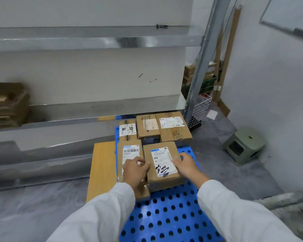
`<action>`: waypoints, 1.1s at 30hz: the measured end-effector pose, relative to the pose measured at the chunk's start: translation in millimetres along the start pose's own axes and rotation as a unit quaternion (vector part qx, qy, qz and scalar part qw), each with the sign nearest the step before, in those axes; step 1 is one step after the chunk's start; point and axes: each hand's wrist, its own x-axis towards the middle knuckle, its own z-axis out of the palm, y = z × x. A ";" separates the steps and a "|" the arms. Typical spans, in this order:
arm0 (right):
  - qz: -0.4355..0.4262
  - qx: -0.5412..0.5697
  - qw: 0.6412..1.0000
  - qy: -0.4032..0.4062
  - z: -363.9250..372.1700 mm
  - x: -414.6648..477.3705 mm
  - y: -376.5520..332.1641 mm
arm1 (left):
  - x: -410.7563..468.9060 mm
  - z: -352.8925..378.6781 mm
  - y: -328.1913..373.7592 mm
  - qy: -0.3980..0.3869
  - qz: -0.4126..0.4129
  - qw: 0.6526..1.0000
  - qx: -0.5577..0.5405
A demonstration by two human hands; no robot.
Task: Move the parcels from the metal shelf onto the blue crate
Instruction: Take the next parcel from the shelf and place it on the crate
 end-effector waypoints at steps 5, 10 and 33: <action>0.003 0.001 0.999 -0.033 4.0 16.5 11.0 | 3.4 6.0 -4.8 0.032 0.031 0.998 0.047; 0.005 -0.010 0.999 -0.037 11.9 29.3 14.0 | 7.6 6.6 -16.4 0.061 0.070 0.992 0.082; -0.193 -0.099 0.970 -0.112 7.6 22.1 -80.1 | -13.2 -44.6 3.9 0.017 0.074 0.990 0.120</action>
